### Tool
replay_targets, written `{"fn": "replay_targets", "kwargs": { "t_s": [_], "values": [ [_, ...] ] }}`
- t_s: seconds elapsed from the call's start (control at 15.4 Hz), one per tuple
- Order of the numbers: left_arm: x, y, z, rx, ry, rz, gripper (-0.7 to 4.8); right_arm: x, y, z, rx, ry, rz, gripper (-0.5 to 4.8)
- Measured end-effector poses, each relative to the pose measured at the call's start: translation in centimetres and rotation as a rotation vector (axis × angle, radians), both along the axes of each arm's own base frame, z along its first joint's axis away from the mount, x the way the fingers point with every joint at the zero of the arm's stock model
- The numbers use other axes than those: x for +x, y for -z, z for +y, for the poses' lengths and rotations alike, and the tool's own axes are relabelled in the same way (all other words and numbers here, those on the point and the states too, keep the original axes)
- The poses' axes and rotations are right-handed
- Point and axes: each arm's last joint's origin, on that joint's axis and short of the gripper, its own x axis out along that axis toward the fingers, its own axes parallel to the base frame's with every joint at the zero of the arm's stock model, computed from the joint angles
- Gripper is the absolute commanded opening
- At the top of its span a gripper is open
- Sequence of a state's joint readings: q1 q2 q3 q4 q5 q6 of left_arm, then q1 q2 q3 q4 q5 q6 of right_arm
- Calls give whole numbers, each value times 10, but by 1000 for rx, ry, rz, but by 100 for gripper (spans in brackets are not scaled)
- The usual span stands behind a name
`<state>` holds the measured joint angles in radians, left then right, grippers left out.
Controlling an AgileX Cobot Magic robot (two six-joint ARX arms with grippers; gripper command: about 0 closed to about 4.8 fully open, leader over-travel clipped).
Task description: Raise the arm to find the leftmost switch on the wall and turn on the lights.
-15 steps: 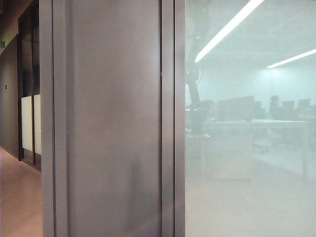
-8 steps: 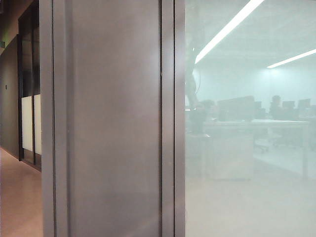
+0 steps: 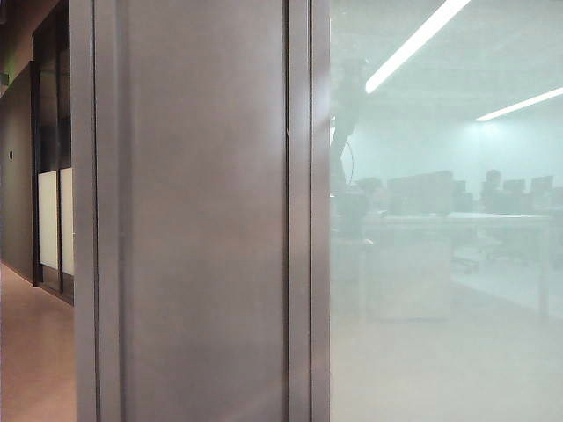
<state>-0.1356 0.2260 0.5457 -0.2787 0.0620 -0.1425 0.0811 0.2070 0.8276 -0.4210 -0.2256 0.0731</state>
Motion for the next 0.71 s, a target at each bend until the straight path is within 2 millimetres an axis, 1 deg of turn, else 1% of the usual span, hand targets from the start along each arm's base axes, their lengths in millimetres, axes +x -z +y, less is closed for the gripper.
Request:
{"fn": "replay_targets", "kwargs": {
  "t_s": [0.19,0.39,0.45,0.71],
  "values": [
    [8,18,1,-29,-64,53,-6,10,27,-3,21,142,62,-1],
    [14,35,0,-22,-63,100,-5,24,52,-4,17,201,138,0],
    [14,38,-1,-31,-43,124,-5,26,57,-4,13,202,160,0],
    [14,40,-2,-71,-2,157,-5,26,64,-4,2,203,224,-1]
  ]
}}
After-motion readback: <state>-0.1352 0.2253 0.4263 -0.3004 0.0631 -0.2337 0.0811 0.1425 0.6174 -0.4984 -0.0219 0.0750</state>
